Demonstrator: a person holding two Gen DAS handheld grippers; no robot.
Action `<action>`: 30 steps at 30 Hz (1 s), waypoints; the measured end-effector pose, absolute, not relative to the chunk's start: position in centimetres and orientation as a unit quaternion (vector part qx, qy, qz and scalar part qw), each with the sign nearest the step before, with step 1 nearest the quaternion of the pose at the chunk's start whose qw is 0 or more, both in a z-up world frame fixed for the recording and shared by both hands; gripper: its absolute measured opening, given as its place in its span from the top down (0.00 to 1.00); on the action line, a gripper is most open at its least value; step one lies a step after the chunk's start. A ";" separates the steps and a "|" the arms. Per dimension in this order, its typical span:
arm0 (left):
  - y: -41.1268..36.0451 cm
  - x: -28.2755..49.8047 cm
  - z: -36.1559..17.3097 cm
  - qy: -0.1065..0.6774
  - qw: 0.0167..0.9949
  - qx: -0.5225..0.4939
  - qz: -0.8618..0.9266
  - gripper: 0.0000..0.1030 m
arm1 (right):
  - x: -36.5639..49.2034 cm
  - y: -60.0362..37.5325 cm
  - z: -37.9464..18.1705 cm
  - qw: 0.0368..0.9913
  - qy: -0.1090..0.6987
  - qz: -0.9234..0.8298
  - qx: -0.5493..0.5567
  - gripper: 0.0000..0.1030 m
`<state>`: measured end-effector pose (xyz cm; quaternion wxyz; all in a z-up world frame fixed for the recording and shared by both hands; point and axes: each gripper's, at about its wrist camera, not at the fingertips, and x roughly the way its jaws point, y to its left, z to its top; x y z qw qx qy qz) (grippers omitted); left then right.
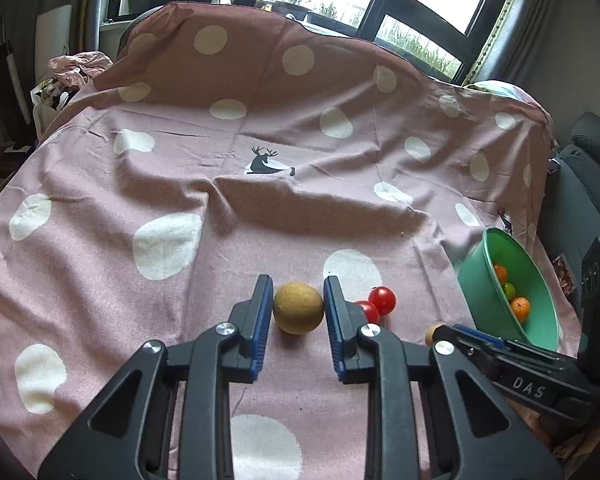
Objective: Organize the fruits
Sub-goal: 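Close the right gripper around the small yellow fruit, then carry the yellow fruit with the right gripper over the green bowl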
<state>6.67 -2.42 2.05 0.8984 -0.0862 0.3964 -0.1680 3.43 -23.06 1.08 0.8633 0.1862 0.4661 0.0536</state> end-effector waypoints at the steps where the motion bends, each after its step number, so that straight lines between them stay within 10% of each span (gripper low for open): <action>1: -2.6 6.4 2.1 0.395 0.899 -0.083 -0.168 0.75 | 3.0 -23.1 0.7 0.862 0.471 0.048 0.183 0.74; 30: -4.0 4.0 3.4 0.372 0.905 -0.069 -0.192 0.75 | 1.5 -21.7 -1.9 0.861 0.492 0.027 0.124 0.74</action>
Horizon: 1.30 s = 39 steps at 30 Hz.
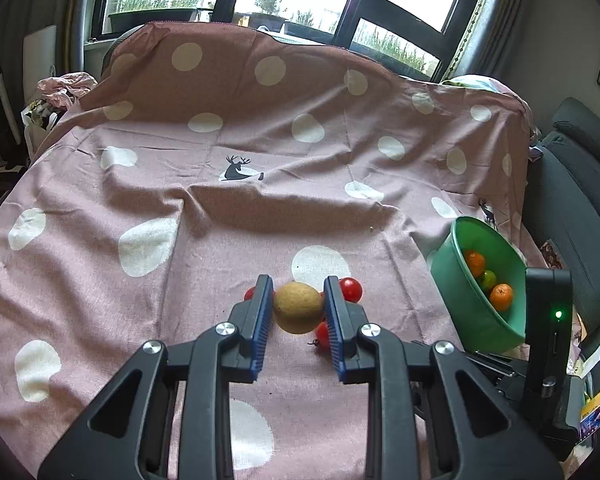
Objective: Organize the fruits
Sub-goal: 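Carry the yellow fruit with the right gripper over the green bowl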
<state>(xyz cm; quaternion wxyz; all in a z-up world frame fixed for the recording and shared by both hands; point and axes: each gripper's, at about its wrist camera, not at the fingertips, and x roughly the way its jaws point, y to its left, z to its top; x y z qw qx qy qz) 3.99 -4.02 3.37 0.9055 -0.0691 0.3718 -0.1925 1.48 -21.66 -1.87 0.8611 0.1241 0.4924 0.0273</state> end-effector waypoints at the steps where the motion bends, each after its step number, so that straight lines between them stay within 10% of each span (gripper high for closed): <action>1: -4.1 3.8 3.5 0.369 0.906 -0.069 -0.195 0.75 | 1.4 -21.8 -1.5 0.865 0.485 0.027 0.124 0.74; 39: -23.9 0.8 4.9 0.372 0.858 -0.037 -0.352 0.75 | -5.4 -41.2 3.4 0.874 0.344 -0.101 0.328 0.74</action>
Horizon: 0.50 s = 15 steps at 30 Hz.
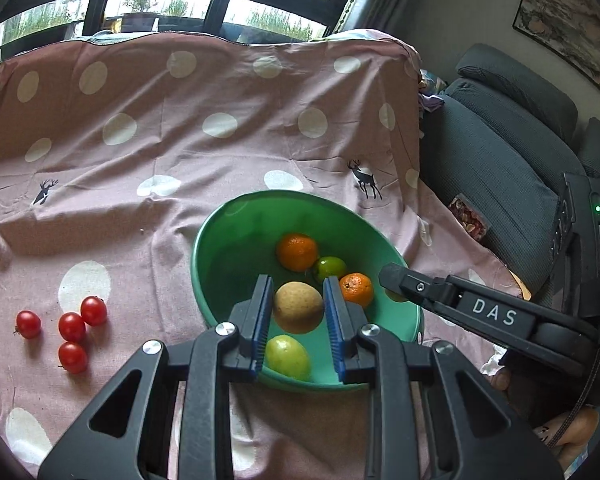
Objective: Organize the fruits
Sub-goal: 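Carry the yellow fruit with the right gripper over the green bowl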
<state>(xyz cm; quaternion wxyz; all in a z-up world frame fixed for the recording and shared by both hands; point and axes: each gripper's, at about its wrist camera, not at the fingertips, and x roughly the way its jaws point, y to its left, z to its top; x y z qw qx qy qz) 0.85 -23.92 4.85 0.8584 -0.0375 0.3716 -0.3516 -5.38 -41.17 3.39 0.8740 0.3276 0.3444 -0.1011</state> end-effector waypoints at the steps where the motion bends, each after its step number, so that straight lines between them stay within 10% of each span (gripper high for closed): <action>1: -24.3 0.9 4.6 0.376 0.856 -0.035 -0.353 0.75 | -5.4 -41.3 3.3 0.873 0.346 -0.102 0.329 0.74; 15: -27.4 0.9 2.9 0.394 0.842 -0.013 -0.368 0.75 | -5.2 -42.2 2.3 0.861 0.362 -0.104 0.342 0.74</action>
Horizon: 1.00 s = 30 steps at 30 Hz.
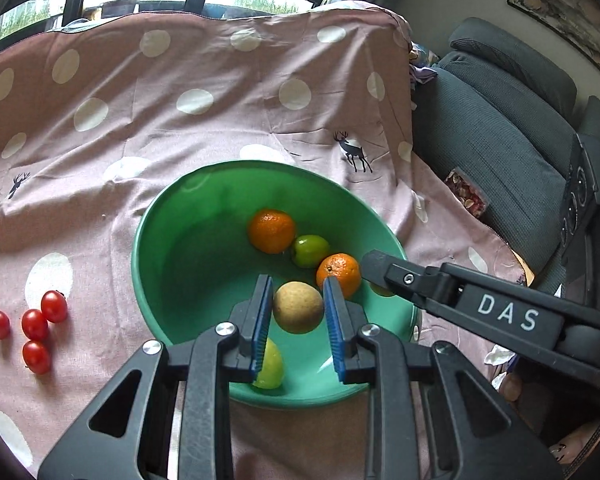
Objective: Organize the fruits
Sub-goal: 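Carry the yellow fruit with the right gripper over the green bowl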
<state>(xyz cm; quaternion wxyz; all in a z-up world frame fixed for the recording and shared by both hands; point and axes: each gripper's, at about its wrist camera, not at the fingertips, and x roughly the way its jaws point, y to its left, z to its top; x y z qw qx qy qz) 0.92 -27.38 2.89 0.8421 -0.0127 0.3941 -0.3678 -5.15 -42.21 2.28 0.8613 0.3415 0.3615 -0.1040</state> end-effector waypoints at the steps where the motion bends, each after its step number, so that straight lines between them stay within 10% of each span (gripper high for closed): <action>1: -27.5 0.9 2.8 0.395 0.842 -0.012 -0.368 0.75 | -5.2 -42.2 2.2 0.861 0.362 -0.104 0.341 0.74; 30: -29.1 0.9 1.5 0.408 0.834 0.001 -0.372 0.74 | -4.6 -42.2 1.2 0.852 0.388 -0.118 0.332 0.73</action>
